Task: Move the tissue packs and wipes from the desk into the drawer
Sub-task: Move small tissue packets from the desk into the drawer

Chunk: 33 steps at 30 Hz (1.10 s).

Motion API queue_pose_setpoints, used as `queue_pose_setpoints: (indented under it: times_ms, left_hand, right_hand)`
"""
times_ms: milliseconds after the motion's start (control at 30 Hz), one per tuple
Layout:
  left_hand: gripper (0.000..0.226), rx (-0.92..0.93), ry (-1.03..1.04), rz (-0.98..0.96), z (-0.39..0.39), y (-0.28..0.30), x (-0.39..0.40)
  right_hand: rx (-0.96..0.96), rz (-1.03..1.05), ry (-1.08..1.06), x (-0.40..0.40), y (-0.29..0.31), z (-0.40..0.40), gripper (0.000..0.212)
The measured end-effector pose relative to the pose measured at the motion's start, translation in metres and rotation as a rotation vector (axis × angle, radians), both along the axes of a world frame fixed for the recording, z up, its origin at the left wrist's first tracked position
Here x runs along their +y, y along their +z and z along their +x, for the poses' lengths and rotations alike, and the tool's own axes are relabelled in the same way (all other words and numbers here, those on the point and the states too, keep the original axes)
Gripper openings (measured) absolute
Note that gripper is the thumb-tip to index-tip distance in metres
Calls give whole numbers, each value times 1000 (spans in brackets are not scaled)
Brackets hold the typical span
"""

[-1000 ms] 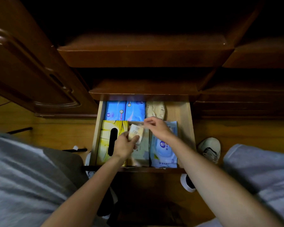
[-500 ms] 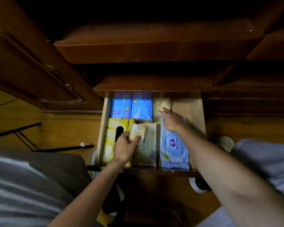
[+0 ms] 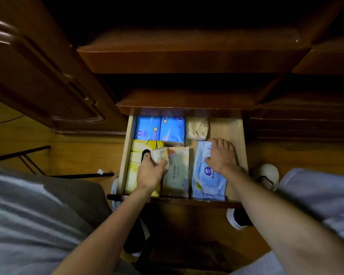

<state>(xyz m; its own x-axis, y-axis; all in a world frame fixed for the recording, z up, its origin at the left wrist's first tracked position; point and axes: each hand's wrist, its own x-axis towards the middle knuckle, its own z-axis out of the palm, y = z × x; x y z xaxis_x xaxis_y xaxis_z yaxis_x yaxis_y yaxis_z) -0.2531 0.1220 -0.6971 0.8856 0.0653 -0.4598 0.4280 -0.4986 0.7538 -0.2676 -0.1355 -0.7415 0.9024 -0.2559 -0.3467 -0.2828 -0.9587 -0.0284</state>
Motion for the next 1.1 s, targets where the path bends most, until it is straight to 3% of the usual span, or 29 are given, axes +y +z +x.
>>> queue_pose_setpoints:
  times_ms: [67,100,167,233,500,567,667,700,900,1100]
  left_hand:
    - [17,-2,64,-10,2,0,2]
    - [17,-3,92,-38,2,0,3]
    - [18,2,125,-100,2,-1,4]
    - [18,3,126,-126,3,-2,5]
    - [22,-12,90,-99,2,-2,6]
    - [23,-16,94,-84,2,-2,6]
    - [22,-15,94,-85,2,1,6]
    - [22,-13,95,-94,2,0,7]
    - [27,-10,103,-109,3,-6,11]
    - [25,-13,161,-92,6,-5,10]
  right_hand:
    - [-111,148,-104,24,6,-7,54]
    - [-33,317,-206,41,8,-9,53]
    - [277,715,-444,74,8,-9,70]
    - [385,905,-566,95,5,-7,77]
    - [308,863,-647,103,2,1,62]
    - [249,918,-712,115,1,4,69]
    - [242,1003,-813,112,-2,1,100]
    - [256,1015,-836,108,-4,0,100]
    - [262,1070,-832,104,5,-2,50]
    - [18,1094,-927,69,32,-3,23]
